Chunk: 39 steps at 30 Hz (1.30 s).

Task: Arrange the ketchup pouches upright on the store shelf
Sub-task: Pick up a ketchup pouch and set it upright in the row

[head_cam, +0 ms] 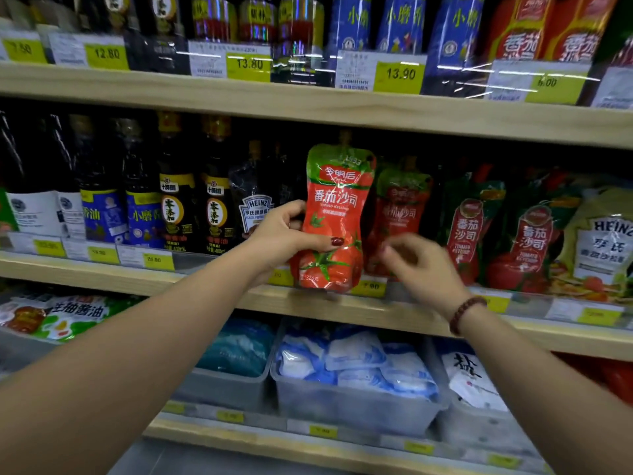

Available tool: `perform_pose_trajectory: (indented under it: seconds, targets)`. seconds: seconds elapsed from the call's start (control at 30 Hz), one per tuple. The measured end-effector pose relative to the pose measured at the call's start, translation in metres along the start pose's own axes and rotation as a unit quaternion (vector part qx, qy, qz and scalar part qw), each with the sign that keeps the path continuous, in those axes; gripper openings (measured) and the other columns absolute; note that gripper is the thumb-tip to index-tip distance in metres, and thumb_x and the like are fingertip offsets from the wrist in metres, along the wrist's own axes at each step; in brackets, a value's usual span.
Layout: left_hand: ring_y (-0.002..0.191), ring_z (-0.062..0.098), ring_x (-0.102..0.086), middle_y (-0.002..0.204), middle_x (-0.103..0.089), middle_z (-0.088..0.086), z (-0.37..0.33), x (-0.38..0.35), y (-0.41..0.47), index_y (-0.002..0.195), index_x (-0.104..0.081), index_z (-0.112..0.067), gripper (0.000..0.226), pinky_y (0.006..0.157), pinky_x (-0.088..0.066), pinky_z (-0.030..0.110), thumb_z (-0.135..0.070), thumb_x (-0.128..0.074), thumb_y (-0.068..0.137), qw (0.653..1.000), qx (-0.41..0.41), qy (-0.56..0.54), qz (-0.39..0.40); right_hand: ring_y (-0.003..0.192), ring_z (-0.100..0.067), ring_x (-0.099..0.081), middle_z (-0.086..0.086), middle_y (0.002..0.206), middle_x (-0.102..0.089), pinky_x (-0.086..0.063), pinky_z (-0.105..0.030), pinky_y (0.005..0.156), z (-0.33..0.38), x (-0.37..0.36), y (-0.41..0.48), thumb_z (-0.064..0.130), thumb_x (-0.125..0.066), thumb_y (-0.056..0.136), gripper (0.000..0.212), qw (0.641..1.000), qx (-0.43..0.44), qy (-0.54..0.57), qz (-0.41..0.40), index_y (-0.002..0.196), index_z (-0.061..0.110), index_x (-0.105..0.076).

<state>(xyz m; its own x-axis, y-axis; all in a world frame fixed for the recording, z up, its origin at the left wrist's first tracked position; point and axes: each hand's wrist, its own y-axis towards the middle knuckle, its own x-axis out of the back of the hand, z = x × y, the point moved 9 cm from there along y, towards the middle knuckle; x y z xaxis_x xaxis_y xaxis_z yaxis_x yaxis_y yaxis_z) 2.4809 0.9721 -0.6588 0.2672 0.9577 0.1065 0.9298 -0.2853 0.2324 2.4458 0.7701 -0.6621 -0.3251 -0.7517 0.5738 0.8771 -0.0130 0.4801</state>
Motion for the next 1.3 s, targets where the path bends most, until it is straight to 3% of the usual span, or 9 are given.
perform_pose_trajectory:
  seconds: [0.1, 0.17, 0.27, 0.4, 0.53, 0.77, 0.97, 1.13, 1.3]
  targets:
    - [0.079, 0.011, -0.071, 0.090, -0.075, -0.003, -0.005, 0.008, 0.011, 0.105, -0.059, -0.024, 0.051, 0.053, -0.054, 0.018, -0.008, -0.082, 0.062, 1.000, -0.006, 0.010, -0.013, 0.076, -0.009, -0.060, 0.004, 0.081, -0.066, -0.050, -0.026, 0.069, -0.014, -0.018, -0.015, 0.035, -0.068, 0.078, 0.020, 0.994, 0.037, -0.096, 0.031, 0.092, 0.020, -0.068]
    - [0.082, 0.014, -0.071, 0.095, -0.073, 0.000, -0.008, 0.011, 0.022, 0.108, -0.058, -0.022, 0.055, 0.058, -0.055, 0.023, -0.007, -0.082, 0.061, 1.000, -0.010, 0.012, -0.027, 0.077, -0.016, -0.059, 0.001, 0.080, -0.066, -0.048, -0.035, 0.070, -0.011, -0.021, -0.017, 0.029, -0.070, 0.077, 0.016, 0.983, 0.083, -0.162, -0.012, 0.088, 0.018, -0.068]
    - [0.087, 0.018, -0.070, 0.099, -0.071, 0.003, -0.009, 0.014, 0.039, 0.113, -0.056, -0.022, 0.060, 0.065, -0.055, 0.030, -0.006, -0.082, 0.061, 0.999, -0.008, 0.013, -0.045, 0.075, -0.020, -0.059, 0.001, 0.077, -0.065, -0.042, -0.035, 0.067, -0.007, -0.025, -0.019, 0.022, -0.070, 0.076, 0.009, 0.968, 0.112, -0.217, -0.067, 0.084, 0.018, -0.066]
    - [0.083, 0.015, -0.068, 0.094, -0.070, 0.000, -0.003, 0.015, 0.060, 0.098, -0.055, -0.030, 0.055, 0.060, -0.053, 0.024, 0.002, -0.079, 0.061, 0.998, -0.016, 0.014, -0.058, 0.068, -0.018, -0.055, 0.005, 0.072, -0.061, -0.032, -0.030, 0.061, -0.008, -0.026, -0.022, 0.023, -0.072, 0.075, 0.012, 0.957, 0.133, -0.236, -0.098, 0.081, 0.020, -0.063]
    - [0.087, 0.015, -0.065, 0.092, -0.066, -0.002, 0.018, 0.008, 0.073, 0.108, -0.051, -0.021, 0.059, 0.065, -0.050, 0.024, 0.008, -0.075, 0.063, 0.998, 0.008, 0.050, -0.045, 0.065, -0.012, -0.049, 0.012, 0.070, -0.054, -0.028, -0.027, 0.062, -0.010, -0.026, -0.023, 0.025, -0.070, 0.076, 0.012, 0.953, 0.152, -0.237, -0.115, 0.082, 0.022, -0.060]
    - [0.107, 0.026, -0.058, 0.116, -0.062, 0.011, 0.054, 0.005, 0.082, 0.122, -0.045, -0.016, 0.067, 0.096, -0.046, 0.045, 0.009, -0.071, 0.067, 0.996, 0.041, 0.071, -0.046, 0.065, -0.009, -0.046, 0.013, 0.071, -0.052, -0.026, -0.025, 0.063, -0.013, -0.029, -0.024, 0.034, -0.057, 0.079, 0.010, 0.949, 0.165, -0.238, -0.125, 0.081, 0.024, -0.057]
    - [0.106, 0.021, -0.059, 0.111, -0.062, 0.003, 0.050, 0.006, 0.079, 0.124, -0.045, -0.019, 0.068, 0.089, -0.046, 0.035, 0.003, -0.075, 0.068, 0.994, 0.018, 0.100, -0.046, 0.064, -0.010, -0.045, 0.011, 0.070, -0.054, -0.025, -0.025, 0.063, -0.012, -0.028, -0.025, 0.037, -0.051, 0.083, 0.016, 0.949, 0.166, -0.234, -0.131, 0.081, 0.023, -0.058]
    - [0.095, 0.015, -0.055, 0.107, -0.057, -0.003, 0.040, 0.012, 0.070, 0.122, -0.040, -0.017, 0.080, 0.082, -0.047, 0.032, -0.016, -0.086, 0.056, 0.962, -0.036, 0.255, -0.090, 0.066, -0.007, -0.041, 0.012, 0.070, -0.052, -0.020, -0.024, 0.063, -0.012, -0.028, -0.025, 0.039, -0.048, 0.083, 0.018, 0.950, 0.163, -0.231, -0.132, 0.082, 0.023, -0.057]
    - [0.093, 0.026, -0.062, 0.103, -0.063, 0.008, 0.038, 0.013, 0.067, 0.119, -0.039, -0.016, 0.071, 0.081, -0.053, 0.041, -0.012, -0.081, 0.062, 0.943, -0.054, 0.311, -0.109, 0.066, -0.007, -0.040, 0.011, 0.070, -0.054, -0.024, -0.024, 0.064, -0.012, -0.028, -0.026, 0.031, -0.061, 0.080, 0.009, 0.950, 0.161, -0.231, -0.135, 0.082, 0.022, -0.058]
